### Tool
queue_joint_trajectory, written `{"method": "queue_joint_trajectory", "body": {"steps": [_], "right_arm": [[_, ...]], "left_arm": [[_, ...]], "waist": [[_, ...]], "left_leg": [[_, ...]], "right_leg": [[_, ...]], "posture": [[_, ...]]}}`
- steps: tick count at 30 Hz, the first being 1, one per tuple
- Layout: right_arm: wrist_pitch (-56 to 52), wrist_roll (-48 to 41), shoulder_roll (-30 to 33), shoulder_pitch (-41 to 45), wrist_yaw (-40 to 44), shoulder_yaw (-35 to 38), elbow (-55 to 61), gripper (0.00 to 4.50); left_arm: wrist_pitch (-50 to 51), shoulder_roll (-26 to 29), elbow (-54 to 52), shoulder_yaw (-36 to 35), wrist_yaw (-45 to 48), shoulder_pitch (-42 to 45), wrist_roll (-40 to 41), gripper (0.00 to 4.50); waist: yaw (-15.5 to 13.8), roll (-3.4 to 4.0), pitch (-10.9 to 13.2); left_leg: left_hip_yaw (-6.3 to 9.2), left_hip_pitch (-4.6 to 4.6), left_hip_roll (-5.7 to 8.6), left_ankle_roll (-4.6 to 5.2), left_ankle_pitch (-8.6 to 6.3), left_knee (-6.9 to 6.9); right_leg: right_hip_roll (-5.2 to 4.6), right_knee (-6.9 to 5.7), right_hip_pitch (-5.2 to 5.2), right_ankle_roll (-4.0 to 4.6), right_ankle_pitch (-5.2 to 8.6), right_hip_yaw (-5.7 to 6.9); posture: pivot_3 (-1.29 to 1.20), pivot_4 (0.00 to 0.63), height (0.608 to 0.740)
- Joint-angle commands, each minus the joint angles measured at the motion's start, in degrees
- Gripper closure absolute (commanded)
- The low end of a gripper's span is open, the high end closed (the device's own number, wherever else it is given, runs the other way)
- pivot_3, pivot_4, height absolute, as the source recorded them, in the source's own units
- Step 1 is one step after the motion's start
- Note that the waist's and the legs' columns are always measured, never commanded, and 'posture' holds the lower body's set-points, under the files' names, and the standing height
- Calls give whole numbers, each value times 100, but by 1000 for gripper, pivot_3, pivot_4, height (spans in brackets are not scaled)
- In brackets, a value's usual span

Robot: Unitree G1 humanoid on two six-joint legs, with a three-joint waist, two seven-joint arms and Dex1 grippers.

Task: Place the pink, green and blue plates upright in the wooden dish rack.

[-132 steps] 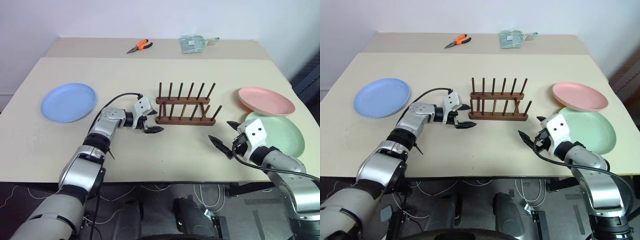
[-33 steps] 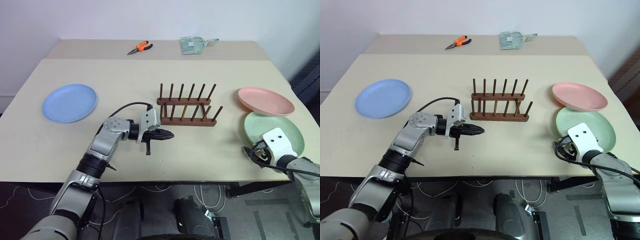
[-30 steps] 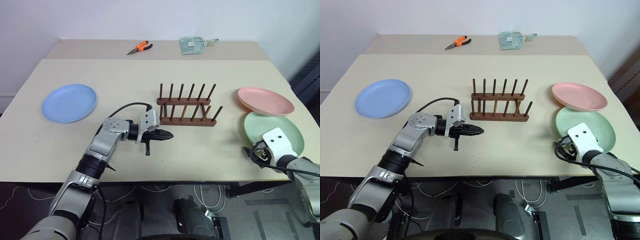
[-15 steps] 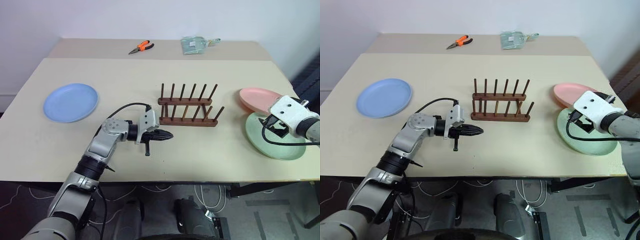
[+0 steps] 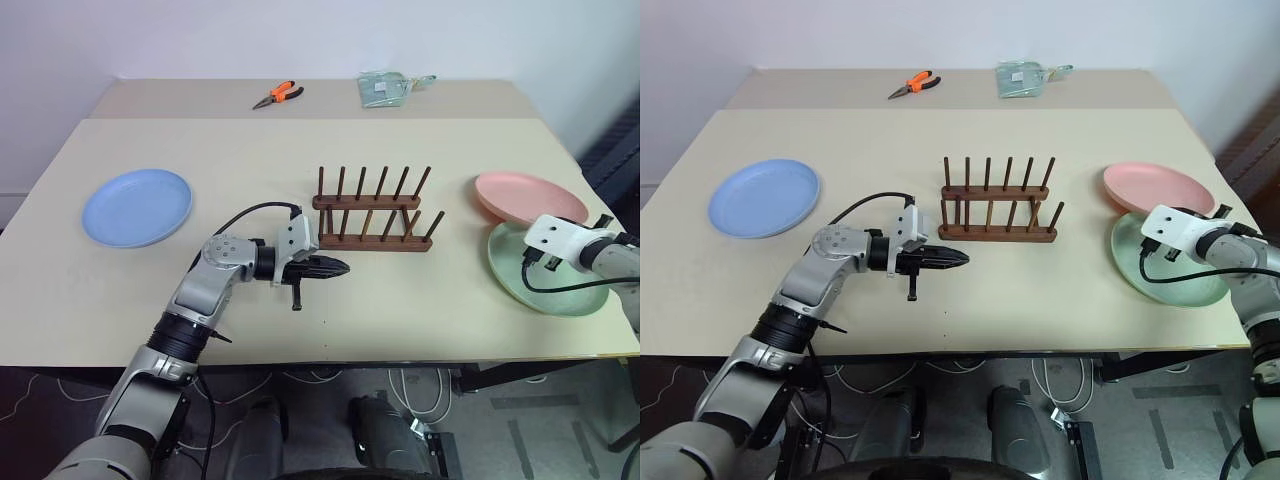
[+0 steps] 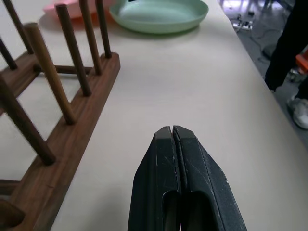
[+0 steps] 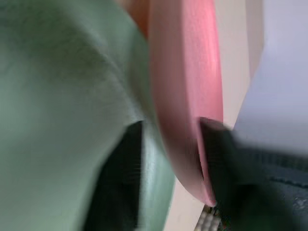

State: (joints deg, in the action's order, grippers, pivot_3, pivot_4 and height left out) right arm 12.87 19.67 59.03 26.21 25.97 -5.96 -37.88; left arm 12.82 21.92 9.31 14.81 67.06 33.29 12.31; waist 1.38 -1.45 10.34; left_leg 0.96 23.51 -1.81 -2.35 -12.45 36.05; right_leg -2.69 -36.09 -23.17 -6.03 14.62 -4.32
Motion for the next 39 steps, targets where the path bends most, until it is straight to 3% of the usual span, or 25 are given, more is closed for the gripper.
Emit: {"method": "queue_joint_trajectory", "body": {"steps": [1,5,8,11,15,19,28,39], "right_arm": [[303,219,71,71,-393,46,13,4476],[443,293,227,-194,-646,267,615,4476],[240,-309,212,-492,-398,852,1758,4476],[-614,-2116,-307,-708,393,1528,3412,4476],[-3010,-5685,-836,-925,1108,2161,5767,4476],[-3978,-6918,-1064,-781,929,2415,6177,4476],[-4775,-7681,-1564,-754,788,2455,6071,4476],[-4745,-7366,-1854,-699,1048,2496,5215,4476]], "left_arm": [[-113,37,-206,-133,-124,-29,38,4500],[-151,8,-107,-238,-321,57,60,4500],[-101,57,-142,-360,-394,76,142,4500],[-41,151,-152,-472,-399,53,206,4500],[88,312,-117,-557,-305,29,268,4500],[59,381,-50,-562,-272,45,269,4500],[383,504,-461,-670,-255,-145,509,4500],[486,598,-626,-632,-235,-173,573,4500]], "waist": [[-3,3,-2],[-12,6,-1],[-12,12,1],[28,13,1],[66,10,3],[4,3,4],[-53,4,4],[-47,5,3]], "left_leg": [[-1,0,0,0,0,0],[-2,-2,0,0,0,-1],[-2,-2,0,0,0,0],[-2,-3,-1,0,0,-1],[17,-4,-3,0,0,0],[24,-4,-2,0,-1,7],[17,4,-3,3,-2,0],[14,4,-3,3,-2,1]], "right_leg": [[0,0,0,0,0,-1],[0,-1,0,0,0,-3],[1,-3,0,0,0,-4],[4,-6,-1,-3,-1,-7],[8,-8,10,-18,-9,5],[-1,0,23,-1,1,16],[0,2,7,2,1,14],[1,0,5,2,1,12]], "posture": [[0,150,732],[0,150,732],[0,150,732],[0,150,732],[0,150,732],[0,150,732],[0,150,732],[0,150,732]]}}
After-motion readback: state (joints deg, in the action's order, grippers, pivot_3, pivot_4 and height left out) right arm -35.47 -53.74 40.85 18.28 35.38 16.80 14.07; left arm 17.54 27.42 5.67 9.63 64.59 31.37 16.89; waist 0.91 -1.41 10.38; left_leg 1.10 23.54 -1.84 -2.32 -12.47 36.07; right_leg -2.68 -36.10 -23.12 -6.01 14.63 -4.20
